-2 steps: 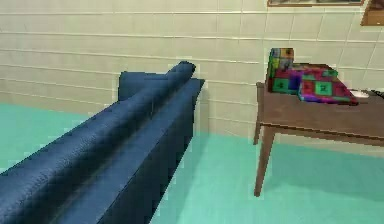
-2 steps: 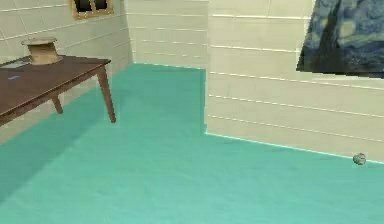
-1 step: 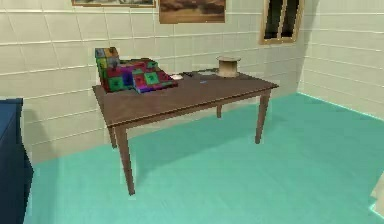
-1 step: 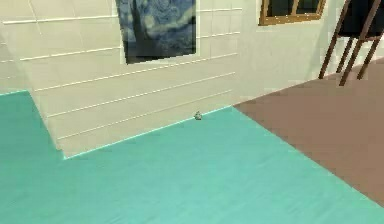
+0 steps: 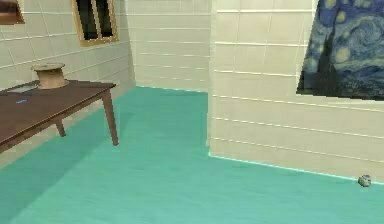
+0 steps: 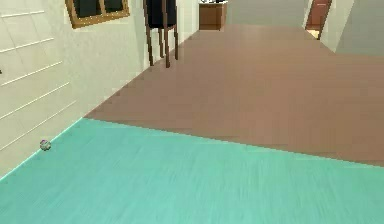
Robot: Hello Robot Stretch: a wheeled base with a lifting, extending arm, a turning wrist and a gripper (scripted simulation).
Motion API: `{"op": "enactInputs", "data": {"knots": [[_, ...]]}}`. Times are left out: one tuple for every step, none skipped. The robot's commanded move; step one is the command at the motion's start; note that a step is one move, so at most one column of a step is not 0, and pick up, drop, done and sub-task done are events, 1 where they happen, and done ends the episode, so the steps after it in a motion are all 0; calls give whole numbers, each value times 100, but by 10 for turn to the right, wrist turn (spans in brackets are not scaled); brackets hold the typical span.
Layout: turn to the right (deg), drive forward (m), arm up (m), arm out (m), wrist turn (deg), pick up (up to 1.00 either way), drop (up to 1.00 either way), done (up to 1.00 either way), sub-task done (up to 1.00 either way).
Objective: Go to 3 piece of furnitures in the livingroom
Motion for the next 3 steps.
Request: {"op": "enactInputs", "data": {"knots": [[120,0,0,0,0,0,0,0,0],[0,15,0,0,0,0,0,0,0],[-450,0,0,0,0,0,0,0,0]]}}
